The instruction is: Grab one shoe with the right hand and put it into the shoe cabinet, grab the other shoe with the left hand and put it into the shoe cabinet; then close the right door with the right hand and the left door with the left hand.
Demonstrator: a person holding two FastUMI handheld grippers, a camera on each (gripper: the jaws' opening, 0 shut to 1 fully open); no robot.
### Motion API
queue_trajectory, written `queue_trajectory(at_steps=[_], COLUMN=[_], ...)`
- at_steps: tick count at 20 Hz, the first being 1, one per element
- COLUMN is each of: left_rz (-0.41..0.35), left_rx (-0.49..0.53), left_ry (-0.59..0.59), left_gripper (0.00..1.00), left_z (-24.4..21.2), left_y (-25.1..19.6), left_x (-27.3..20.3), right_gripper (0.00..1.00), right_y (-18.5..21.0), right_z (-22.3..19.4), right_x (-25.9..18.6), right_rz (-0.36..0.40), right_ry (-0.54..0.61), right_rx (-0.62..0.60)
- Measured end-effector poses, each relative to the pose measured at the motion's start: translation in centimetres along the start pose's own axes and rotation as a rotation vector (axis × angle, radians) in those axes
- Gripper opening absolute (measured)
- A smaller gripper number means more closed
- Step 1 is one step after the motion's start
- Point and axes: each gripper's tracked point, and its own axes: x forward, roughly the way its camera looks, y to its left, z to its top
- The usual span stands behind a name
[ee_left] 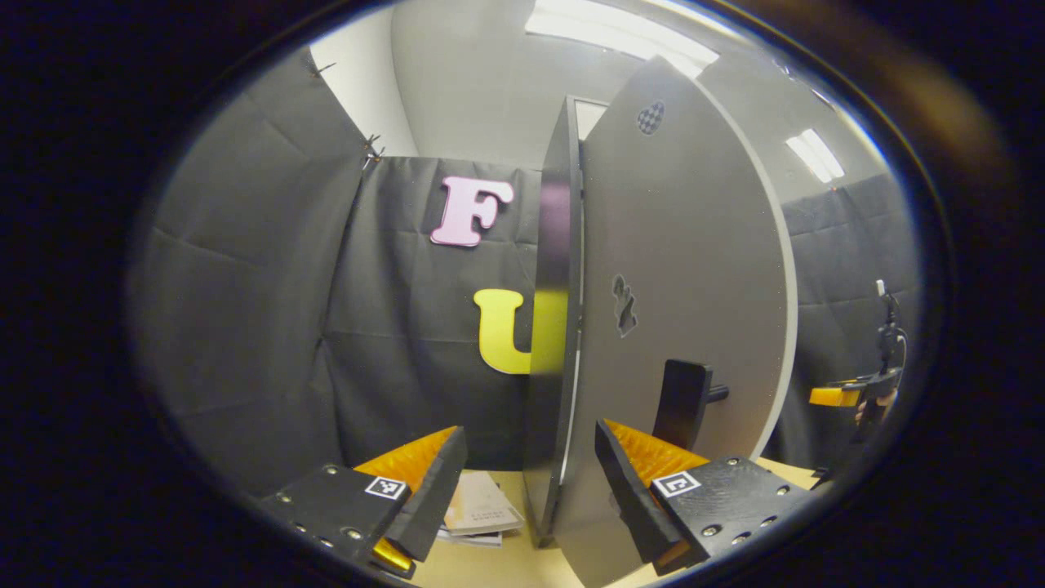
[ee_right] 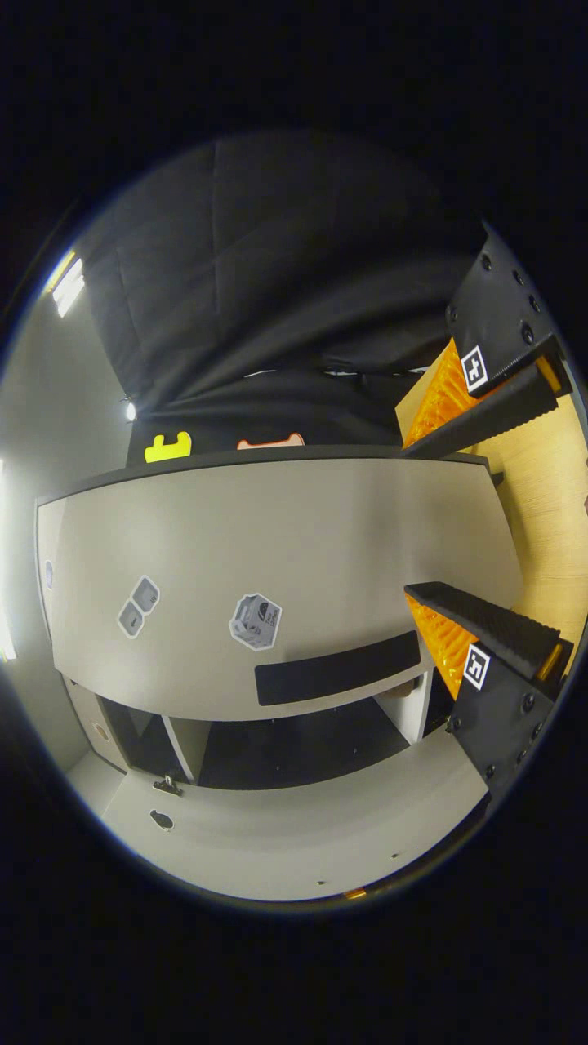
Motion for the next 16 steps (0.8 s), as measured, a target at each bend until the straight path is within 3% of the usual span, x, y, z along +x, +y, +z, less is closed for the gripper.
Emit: queue_trajectory(at_steps=[1,3,4,5,6,7,8,9,12,13,16], left_rz=[0.017,0.044,0.048,0.044,0.034,0.026,0.021,0.020,0.013,-0.001,-0.011], left_rx=[0.009,0.027,0.034,0.033,0.025,0.014,0.005,-0.003,-0.077,-0.111,-0.141], left_ry=[-0.005,-0.007,-0.004,0.001,0.008,0.014,0.016,0.012,0.013,0.023,0.033], left_gripper=[0.93,0.92,0.99,0.85,0.99,0.99,0.92,1.00,1.00,0.93,0.93], left_z=[0.0,0.2,0.4,0.4,0.0,-0.4,-0.7,-0.8,-1.8,-2.3,-2.9], left_y=[0.1,-0.3,-1.7,-3.0,-4.1,-5.5,-6.7,-7.8,-11.3,-12.9,-16.5], left_x=[-0.1,0.2,0.5,0.7,0.7,0.9,0.9,1.2,3.0,3.5,4.3], right_gripper=[0.92,0.96,0.96,0.92,0.96,0.96,0.96,0.96,0.96,0.92,0.96], right_y=[0.0,-0.8,-1.5,-2.0,-2.3,-2.5,-2.9,-3.3,-4.9,-5.4,-7.5], right_z=[-0.2,-0.2,-0.4,-0.5,-0.7,-0.8,-1.0,-0.9,-0.7,-0.8,-0.6], right_x=[0.1,0.5,0.9,1.2,1.5,1.7,2.0,2.2,2.9,3.0,3.2], right_rz=[0.012,0.010,0.014,0.025,0.040,0.052,0.063,0.071,0.090,0.096,0.114], right_ry=[0.004,0.008,0.007,0.008,0.013,0.019,0.023,0.024,0.018,0.018,0.025], right_rx=[-0.003,-0.038,-0.057,-0.069,-0.074,-0.075,-0.074,-0.073,-0.076,-0.075,-0.072])
